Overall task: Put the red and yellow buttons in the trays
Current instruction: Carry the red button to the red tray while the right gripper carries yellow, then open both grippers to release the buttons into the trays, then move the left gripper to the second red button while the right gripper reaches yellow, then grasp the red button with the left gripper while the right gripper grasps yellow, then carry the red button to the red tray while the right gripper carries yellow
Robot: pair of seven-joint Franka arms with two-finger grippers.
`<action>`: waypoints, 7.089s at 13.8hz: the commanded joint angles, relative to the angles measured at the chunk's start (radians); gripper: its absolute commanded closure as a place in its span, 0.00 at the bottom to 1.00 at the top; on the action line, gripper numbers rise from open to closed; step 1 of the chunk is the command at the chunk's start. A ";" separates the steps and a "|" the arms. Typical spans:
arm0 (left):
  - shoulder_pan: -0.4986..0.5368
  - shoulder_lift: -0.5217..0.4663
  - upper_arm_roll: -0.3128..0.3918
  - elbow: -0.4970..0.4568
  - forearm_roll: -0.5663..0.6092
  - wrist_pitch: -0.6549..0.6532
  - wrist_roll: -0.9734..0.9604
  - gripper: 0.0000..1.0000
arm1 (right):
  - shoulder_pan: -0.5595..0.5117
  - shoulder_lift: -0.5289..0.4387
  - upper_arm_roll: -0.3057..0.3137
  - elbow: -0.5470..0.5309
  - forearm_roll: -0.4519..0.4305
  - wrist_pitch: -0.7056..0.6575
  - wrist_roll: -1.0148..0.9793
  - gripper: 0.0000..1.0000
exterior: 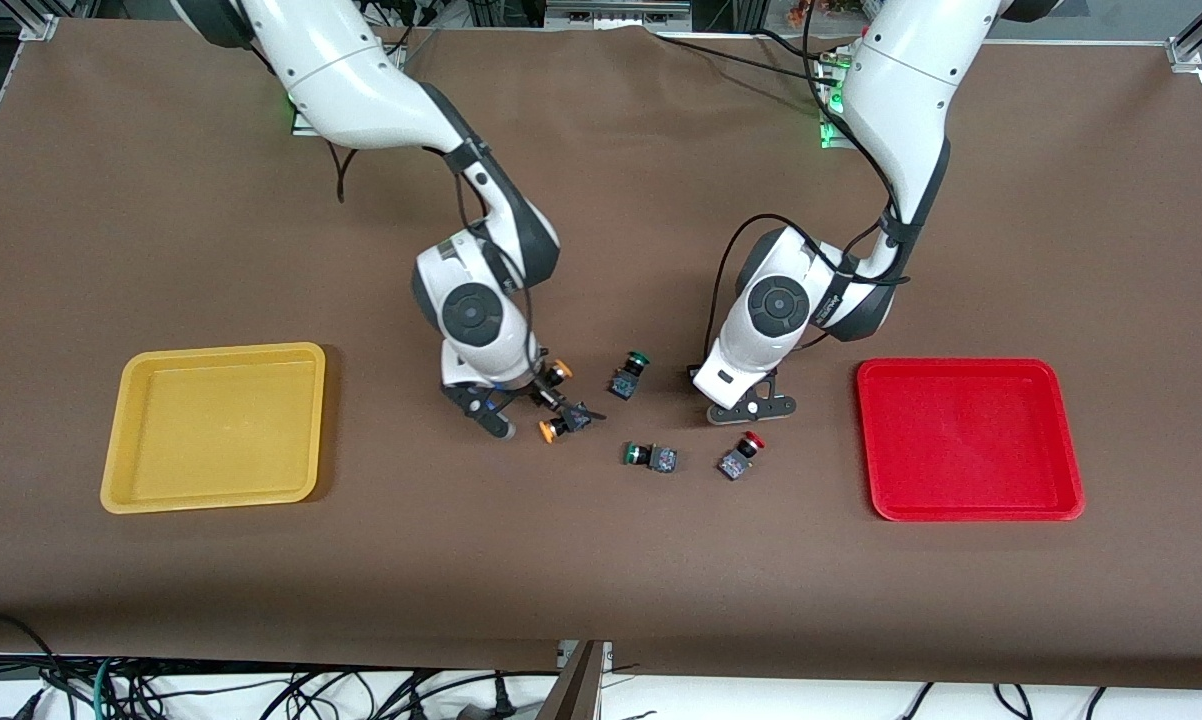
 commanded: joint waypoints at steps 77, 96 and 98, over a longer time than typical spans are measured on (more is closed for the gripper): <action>0.108 0.203 0.004 0.387 0.066 -0.074 0.440 1.00 | -0.008 0.019 -0.054 0.075 -0.125 0.061 0.055 0.99; 0.564 0.009 0.004 0.261 -0.015 -0.378 0.353 1.00 | -0.545 -0.128 -0.066 -0.213 -0.099 -0.075 -1.067 0.99; 0.564 0.008 0.001 0.189 -0.017 -0.297 0.353 1.00 | -0.548 -0.133 -0.066 -0.244 -0.097 -0.049 -1.078 0.98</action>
